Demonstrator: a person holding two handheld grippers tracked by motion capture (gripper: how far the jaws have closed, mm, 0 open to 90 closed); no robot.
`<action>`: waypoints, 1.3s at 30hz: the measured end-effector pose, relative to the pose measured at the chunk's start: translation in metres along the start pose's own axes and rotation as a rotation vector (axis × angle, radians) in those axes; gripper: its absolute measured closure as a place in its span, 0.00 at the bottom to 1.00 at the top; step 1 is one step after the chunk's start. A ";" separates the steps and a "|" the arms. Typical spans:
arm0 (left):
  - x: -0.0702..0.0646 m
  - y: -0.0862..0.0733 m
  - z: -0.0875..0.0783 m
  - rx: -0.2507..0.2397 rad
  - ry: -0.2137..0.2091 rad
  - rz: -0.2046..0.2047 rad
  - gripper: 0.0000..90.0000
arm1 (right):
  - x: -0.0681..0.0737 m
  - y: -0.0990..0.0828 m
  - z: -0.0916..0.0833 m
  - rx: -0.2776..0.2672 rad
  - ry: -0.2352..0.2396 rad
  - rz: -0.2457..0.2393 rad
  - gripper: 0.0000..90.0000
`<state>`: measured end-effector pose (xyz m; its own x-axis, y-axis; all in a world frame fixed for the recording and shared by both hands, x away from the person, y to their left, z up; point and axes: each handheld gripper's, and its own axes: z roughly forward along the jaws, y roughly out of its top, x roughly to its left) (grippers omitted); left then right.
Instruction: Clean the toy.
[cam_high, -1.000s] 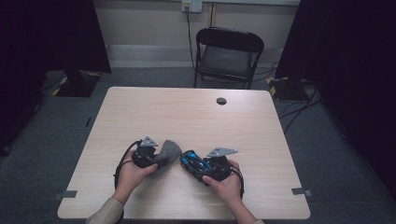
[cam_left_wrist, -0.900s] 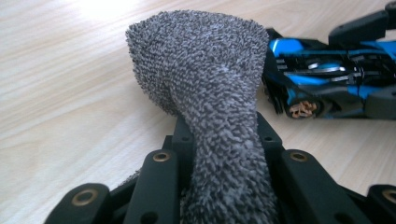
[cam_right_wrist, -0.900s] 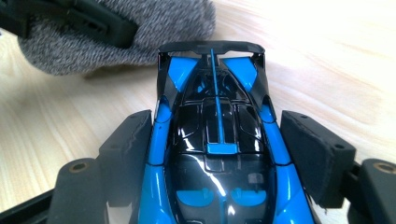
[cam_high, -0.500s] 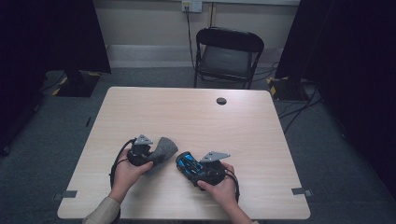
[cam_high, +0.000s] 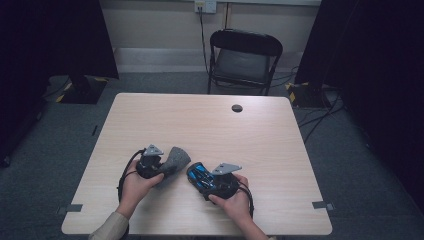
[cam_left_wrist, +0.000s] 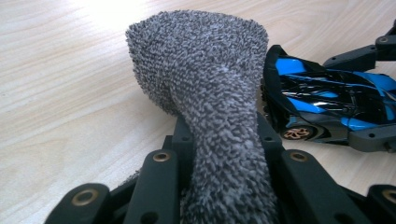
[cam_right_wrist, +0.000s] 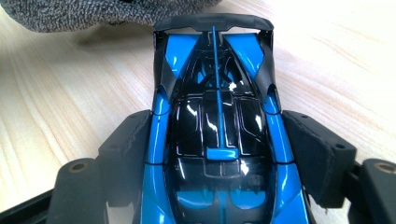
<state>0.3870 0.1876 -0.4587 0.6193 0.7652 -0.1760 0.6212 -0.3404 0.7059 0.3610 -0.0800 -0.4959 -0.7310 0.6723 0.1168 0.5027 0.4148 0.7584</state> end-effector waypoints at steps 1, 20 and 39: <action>0.000 0.000 0.000 0.004 0.000 0.005 0.77 | 0.000 0.000 0.000 -0.003 0.000 0.004 0.30; 0.003 -0.001 -0.005 -0.003 0.000 0.003 0.77 | 0.004 0.002 0.006 -0.005 -0.013 -0.048 0.27; 0.000 -0.002 -0.005 0.000 -0.007 0.008 0.77 | 0.000 0.009 0.004 0.033 0.021 -0.011 0.27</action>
<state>0.3839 0.1911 -0.4568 0.6274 0.7588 -0.1751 0.6165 -0.3465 0.7070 0.3674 -0.0741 -0.4921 -0.7460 0.6546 0.1226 0.5093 0.4420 0.7384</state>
